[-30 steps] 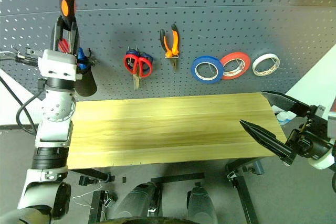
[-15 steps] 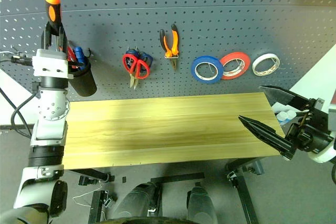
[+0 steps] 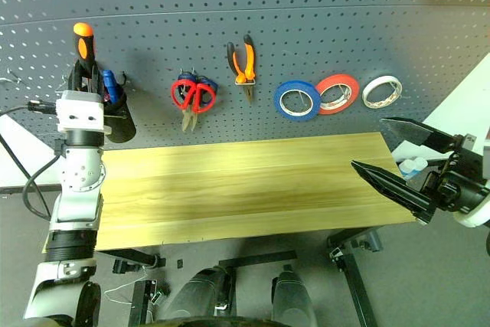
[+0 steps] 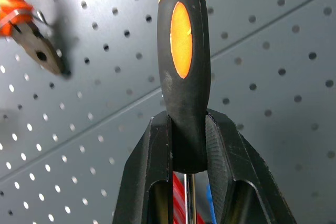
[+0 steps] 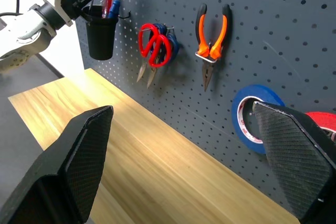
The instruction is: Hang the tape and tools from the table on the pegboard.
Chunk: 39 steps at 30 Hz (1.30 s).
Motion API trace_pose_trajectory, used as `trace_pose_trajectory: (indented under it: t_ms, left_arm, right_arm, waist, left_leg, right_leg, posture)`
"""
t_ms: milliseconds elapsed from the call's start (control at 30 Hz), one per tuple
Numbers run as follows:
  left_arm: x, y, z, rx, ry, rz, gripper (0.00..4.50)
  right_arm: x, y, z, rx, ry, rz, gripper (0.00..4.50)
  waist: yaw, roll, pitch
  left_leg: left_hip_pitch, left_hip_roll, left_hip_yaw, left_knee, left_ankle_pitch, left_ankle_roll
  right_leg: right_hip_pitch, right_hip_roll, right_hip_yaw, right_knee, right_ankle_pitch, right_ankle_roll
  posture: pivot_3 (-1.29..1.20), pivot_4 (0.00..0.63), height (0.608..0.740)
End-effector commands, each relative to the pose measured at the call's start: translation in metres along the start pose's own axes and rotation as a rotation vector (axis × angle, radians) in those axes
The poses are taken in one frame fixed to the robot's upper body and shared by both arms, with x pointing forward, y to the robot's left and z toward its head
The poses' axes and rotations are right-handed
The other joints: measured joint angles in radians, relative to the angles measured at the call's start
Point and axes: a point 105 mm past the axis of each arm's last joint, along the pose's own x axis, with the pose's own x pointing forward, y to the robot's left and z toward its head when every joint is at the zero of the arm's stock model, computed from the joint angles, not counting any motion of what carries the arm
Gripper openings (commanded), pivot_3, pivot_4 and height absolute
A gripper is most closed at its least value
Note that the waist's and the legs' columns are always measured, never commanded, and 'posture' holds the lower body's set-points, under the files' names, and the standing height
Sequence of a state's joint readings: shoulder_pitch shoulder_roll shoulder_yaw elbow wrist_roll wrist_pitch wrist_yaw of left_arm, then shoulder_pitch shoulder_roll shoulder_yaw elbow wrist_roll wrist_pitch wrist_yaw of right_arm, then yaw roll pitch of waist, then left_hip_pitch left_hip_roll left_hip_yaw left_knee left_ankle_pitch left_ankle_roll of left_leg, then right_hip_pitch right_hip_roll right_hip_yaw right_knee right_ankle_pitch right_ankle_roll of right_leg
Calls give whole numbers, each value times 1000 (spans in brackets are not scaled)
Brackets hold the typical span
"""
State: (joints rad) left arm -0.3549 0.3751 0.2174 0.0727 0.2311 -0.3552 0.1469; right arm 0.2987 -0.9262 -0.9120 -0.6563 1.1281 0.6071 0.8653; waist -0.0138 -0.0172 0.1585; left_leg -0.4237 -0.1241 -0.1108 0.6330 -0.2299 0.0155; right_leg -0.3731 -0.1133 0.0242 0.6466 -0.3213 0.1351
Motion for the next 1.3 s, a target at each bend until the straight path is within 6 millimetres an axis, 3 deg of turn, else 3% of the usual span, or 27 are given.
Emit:
trace_pose_trajectory:
  t_ms: [33,233,767,1100,1300]
  left_arm:
    - [2,6,7,-13,-22,38,488]
    - [-1,6,3,-5,-3,36,488]
    - [-7,8,-7,1,54,51,488]
    - [-7,13,-5,13,39,73,3842]
    - [-1,12,9,9,-23,76,3842]
  right_arm:
    - [0,0,13,-27,-32,8,4500]
    - [1,2,27,-16,-109,18,4500]
    - [2,1,21,-7,-70,9,4500]
    - [2,-1,16,-6,-47,4,4500]
    - [3,-3,12,-10,-32,5,4500]
  waist:
    - [0,0,1]
    - [0,0,5]
    - [-1,-1,11]
    - [1,0,12]
    - [1,0,12]
  left_leg:
    - [0,0,0,0,0,0]
    - [0,0,0,0,0,0]
    - [-1,0,0,-1,0,0]
    - [-1,0,0,-1,0,0]
    - [-1,0,0,-1,0,0]
  right_leg:
    - [0,0,0,0,0,0]
    - [0,0,0,0,0,0]
    - [-1,0,0,-1,0,0]
    - [-1,0,0,-1,0,0]
    - [-1,0,0,-1,0,0]
  posture:
    - [-128,194,740]
    - [-128,197,740]
    - [-129,200,740]
    - [-126,199,740]
    - [-120,191,740]
